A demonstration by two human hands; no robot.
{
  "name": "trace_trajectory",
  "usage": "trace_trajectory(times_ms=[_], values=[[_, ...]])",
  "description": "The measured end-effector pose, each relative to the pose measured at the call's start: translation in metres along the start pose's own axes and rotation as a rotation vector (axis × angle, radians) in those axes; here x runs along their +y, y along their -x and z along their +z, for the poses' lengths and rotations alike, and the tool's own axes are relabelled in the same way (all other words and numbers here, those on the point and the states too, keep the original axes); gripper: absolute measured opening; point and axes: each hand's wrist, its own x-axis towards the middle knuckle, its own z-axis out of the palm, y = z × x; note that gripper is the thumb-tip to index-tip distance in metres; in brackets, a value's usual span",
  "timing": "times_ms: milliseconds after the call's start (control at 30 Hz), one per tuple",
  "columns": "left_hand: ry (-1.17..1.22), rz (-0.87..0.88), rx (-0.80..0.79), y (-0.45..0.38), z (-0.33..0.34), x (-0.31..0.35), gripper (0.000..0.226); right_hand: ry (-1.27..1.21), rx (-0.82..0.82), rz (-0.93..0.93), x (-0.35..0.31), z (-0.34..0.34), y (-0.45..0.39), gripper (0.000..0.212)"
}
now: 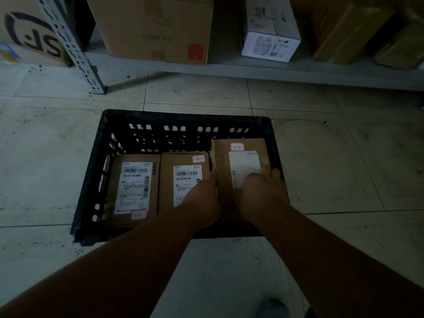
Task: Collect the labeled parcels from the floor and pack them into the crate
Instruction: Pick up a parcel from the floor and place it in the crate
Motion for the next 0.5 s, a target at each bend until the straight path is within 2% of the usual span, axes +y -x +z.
trace_trajectory(times_ms=[100,200,267,367,500], values=[[-0.036,0.019,-0.02,-0.002,-0.003,0.0,0.061,-0.042,0.118,-0.168,-0.006,0.001,-0.004,0.034],[-0.039,0.029,-0.048,-0.001,-0.005,-0.004,0.065,-0.046,0.116,-0.141,-0.011,-0.003,-0.011,0.034],[-0.052,0.03,-0.045,-0.006,-0.011,-0.006,0.052,-0.11,0.089,-0.098,-0.014,-0.01,-0.017,0.034],[-0.182,0.005,0.172,-0.024,-0.038,0.001,0.029,-0.252,0.183,-0.105,-0.025,-0.029,-0.034,0.039],[-0.269,0.151,0.473,-0.047,-0.07,0.029,0.021,-0.393,0.364,-0.167,-0.048,-0.057,-0.054,0.033]])
